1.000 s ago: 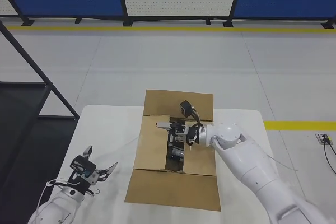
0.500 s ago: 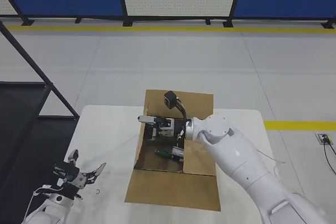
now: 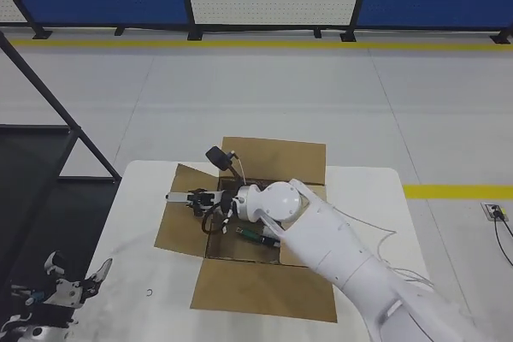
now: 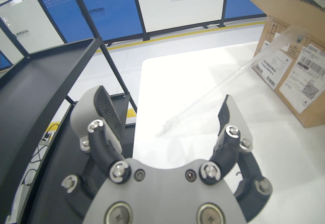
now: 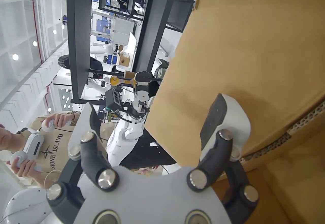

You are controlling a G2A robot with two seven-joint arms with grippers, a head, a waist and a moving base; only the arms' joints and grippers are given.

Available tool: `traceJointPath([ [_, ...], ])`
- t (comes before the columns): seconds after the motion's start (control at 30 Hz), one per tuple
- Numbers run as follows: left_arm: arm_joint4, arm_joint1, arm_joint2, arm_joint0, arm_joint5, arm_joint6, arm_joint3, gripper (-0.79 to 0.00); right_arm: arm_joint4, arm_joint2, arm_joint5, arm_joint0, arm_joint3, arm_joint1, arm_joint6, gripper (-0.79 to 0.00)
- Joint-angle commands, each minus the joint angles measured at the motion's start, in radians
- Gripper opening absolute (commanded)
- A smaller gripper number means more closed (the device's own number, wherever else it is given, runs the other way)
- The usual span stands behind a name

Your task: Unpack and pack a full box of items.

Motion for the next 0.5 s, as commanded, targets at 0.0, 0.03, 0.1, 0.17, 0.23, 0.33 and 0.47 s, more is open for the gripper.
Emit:
traceJointPath([
  [0.0, -0.007, 0.001, -0.012, 0.004, -0.007, 0.004, 0.008, 0.000, 0.001, -0.005, -0.009, 0.007, 0.030, -0.018, 0.003, 0.000],
  [0.03, -0.010, 0.001, -0.017, 0.004, -0.011, 0.005, 0.010, 0.000, -0.003, -0.010, -0.009, 0.008, 0.043, -0.026, 0.004, 0.000],
  [0.1, -0.013, 0.002, -0.025, 0.006, -0.019, 0.006, 0.013, 0.000, -0.013, -0.017, -0.011, 0.012, 0.066, -0.042, 0.000, 0.000],
  [0.17, -0.015, 0.002, -0.030, 0.006, -0.023, 0.007, 0.013, 0.000, -0.017, -0.019, -0.023, 0.013, 0.089, -0.056, -0.004, 0.000],
  [0.23, -0.013, 0.002, -0.031, 0.007, -0.028, 0.008, 0.012, 0.000, -0.019, -0.018, -0.033, 0.016, 0.110, -0.067, -0.003, 0.000],
  [0.33, -0.003, 0.002, -0.028, 0.008, -0.034, 0.009, 0.009, 0.000, -0.017, -0.010, -0.053, 0.020, 0.137, -0.079, -0.002, 0.000],
  [0.47, 0.015, 0.002, -0.022, 0.013, -0.038, 0.015, -0.007, 0.000, 0.011, 0.024, -0.114, 0.027, 0.158, -0.079, 0.034, 0.000],
])
